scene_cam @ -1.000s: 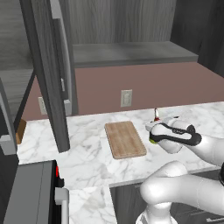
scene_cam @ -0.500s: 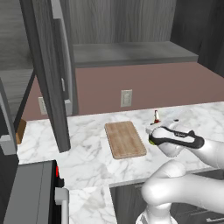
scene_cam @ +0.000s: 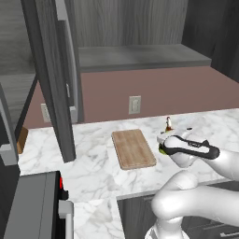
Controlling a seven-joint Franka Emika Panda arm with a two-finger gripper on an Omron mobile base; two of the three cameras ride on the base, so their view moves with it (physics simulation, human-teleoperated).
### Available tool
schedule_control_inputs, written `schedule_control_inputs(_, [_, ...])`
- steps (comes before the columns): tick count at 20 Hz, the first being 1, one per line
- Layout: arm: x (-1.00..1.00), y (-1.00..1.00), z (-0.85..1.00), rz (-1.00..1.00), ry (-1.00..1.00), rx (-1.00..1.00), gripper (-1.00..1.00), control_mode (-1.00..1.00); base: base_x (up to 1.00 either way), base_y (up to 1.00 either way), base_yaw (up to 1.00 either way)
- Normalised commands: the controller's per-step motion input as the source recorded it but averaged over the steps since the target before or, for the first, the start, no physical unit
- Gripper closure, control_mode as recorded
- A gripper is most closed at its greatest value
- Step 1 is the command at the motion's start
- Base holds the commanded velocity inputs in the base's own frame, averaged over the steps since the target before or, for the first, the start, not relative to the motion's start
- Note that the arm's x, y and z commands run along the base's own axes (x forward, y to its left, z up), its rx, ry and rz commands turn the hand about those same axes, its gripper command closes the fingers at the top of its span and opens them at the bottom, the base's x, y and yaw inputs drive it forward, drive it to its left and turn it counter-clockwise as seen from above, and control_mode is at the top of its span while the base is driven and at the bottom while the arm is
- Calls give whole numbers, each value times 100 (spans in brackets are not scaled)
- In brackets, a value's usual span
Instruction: Grab the spray bottle from the cabinet, then place it next to the cutting board for sanitizing. Then grab the dish brush from the countertop next to the sink and place it next to the cutting board.
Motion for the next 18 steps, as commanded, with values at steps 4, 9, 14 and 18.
schedule_control_inputs(4, [-16,4,14,0,-7,0,-100,-100,0,0,0])
schedule_control_inputs(9, [-37,0,28,0,-2,0,-100,-100,0,0,0])
schedule_control_inputs(14, [-80,0,18,-1,0,0,-100,-100,0,0,0])
schedule_control_inputs(18, [-83,5,44,-1,0,0,-100,-100,0,0,0])
